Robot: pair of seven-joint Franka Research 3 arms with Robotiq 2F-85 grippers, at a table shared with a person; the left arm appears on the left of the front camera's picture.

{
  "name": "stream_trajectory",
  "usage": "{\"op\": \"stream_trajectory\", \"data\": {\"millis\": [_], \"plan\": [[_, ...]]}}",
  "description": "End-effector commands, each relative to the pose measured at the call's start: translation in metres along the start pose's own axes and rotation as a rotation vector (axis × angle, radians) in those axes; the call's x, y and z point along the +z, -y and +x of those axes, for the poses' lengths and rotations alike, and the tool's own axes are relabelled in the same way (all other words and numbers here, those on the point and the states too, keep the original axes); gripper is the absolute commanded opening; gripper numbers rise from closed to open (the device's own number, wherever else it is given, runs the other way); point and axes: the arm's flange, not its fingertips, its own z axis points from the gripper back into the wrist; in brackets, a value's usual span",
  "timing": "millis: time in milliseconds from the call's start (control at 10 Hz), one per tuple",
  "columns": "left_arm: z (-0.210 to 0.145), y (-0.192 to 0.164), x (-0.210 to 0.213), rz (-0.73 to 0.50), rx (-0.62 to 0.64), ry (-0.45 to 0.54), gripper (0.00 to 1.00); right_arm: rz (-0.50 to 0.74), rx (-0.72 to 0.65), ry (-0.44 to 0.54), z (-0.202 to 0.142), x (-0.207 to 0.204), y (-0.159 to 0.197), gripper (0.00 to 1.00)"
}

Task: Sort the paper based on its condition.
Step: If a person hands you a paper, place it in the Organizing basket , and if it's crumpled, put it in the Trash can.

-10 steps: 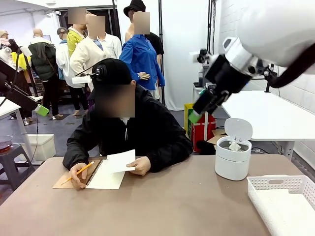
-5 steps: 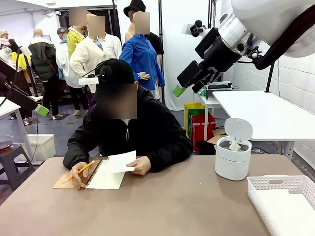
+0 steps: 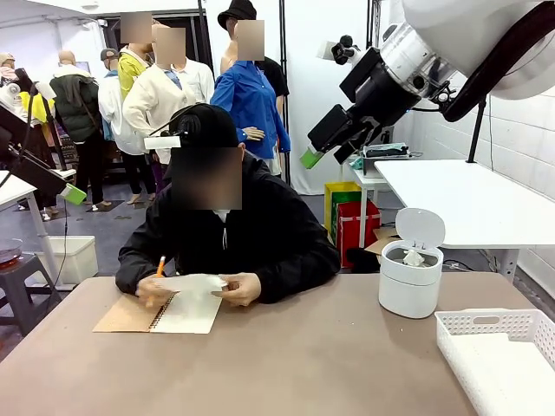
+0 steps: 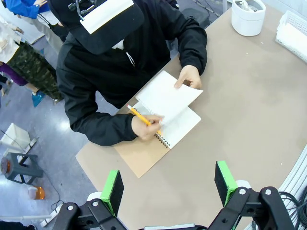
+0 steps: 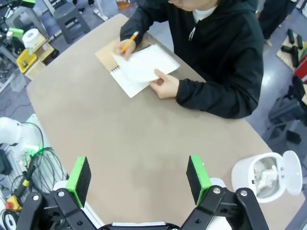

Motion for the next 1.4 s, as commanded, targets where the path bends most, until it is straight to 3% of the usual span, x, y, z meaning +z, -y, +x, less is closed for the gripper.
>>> {"op": "stream_trajectory", "data": {"millis": [0,1300], "plan": [[-0.0001,-0.0005,0.0004,0.000,0.002,-0.001,1.00,0.002,-0.008,0.005,0.0005,0.0005,-0.0006,1.00],[-0.0001,-0.0005,0.0004,0.000,0.002,-0.001,1.00,0.002,-0.008,0.005,0.0005,0.0005,-0.0006,1.00]]}}
